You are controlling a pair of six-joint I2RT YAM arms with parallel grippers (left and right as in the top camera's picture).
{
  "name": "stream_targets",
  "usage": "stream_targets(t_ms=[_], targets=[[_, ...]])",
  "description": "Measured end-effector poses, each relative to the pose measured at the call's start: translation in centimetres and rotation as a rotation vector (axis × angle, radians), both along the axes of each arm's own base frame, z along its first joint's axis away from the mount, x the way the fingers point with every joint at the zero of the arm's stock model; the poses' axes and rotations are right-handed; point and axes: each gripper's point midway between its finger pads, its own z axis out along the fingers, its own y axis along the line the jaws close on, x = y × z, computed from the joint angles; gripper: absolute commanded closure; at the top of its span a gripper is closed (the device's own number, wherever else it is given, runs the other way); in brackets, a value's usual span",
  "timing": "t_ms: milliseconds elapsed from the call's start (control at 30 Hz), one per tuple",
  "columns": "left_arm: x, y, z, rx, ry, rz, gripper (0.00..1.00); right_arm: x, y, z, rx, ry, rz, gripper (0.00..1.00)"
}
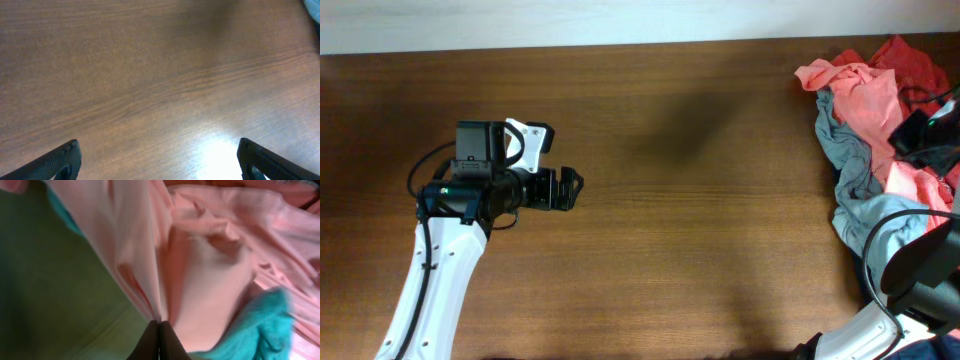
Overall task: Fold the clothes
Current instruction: 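Close the right gripper on the pink shirt in the pile, then lift the pink shirt with the right gripper and pull it leftward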
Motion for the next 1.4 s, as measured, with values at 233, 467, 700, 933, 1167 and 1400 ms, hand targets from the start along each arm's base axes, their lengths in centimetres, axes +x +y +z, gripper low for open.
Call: stream_targets(t_ms=[233, 467, 700, 933, 1167, 1400], targets=[[0.5, 0.0, 0.3, -0.002, -0.024, 0.000, 0.01, 1.3, 1.3, 7.8, -0.028, -0.164, 0.134, 0.96], [1.2, -0.3, 0.9, -0.020, -0.063, -0.006, 0.01, 1.5, 8.0, 15.7, -0.072, -0.364, 0.419, 0.96], [1.1, -0.5, 1.0, -0.028, -0.062, -0.012, 0.01, 0.4, 11.7, 24.4, -0.205, -0.596, 0.532, 0.96], [1.2, -0.5, 1.1, -0.029, -0.068, -0.012, 0.01, -2.1, 15.7, 31.5, -0.203, -0.853, 0.630, 0.96], [1.6, -0.6, 1.8, -0.030, -0.089, -0.012, 0.01, -3.2, 25.0, 32.7, -0.011, -0.944, 0.891, 0.96], [2.5, -0.2, 6.6, -0.037, -0.199, -0.003, 0.01, -4.4, 33.3, 34.7, 0.097, -1.044, 1.076, 0.96]])
